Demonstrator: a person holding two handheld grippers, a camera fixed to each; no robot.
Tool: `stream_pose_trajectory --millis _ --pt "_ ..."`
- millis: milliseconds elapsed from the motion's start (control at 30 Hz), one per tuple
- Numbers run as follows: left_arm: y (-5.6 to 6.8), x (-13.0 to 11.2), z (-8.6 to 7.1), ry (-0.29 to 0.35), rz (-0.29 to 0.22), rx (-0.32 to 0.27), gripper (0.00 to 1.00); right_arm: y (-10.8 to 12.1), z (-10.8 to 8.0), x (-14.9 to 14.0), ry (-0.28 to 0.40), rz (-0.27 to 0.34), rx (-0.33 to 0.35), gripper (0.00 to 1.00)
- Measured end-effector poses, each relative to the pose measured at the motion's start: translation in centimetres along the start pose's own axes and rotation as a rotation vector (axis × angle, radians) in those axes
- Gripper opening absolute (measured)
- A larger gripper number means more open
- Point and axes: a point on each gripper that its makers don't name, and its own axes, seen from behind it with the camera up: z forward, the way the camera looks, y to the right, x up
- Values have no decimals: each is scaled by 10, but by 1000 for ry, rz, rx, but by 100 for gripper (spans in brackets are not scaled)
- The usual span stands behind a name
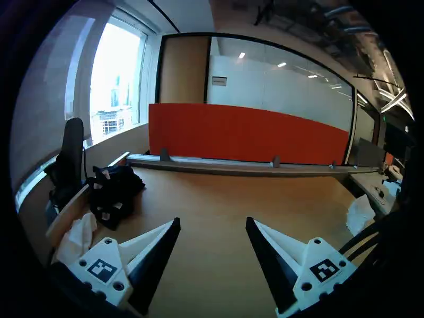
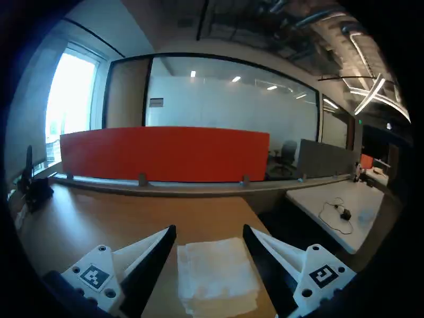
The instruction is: Fold towel
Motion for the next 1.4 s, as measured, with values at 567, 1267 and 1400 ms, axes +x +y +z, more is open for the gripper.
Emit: stream_pose_trajectory --millis 567,1267,1400 --pt "-15 50 4 142 -3 24 91 -47 -7 25 42 -27 48 99" --pt "-27 89 10 238 -16 -18 91 -188 -15 79 119 -17 189 99" --pt "-29 93 8 253 -13 -23 91 -214 -18 88 137 -22 225 99"
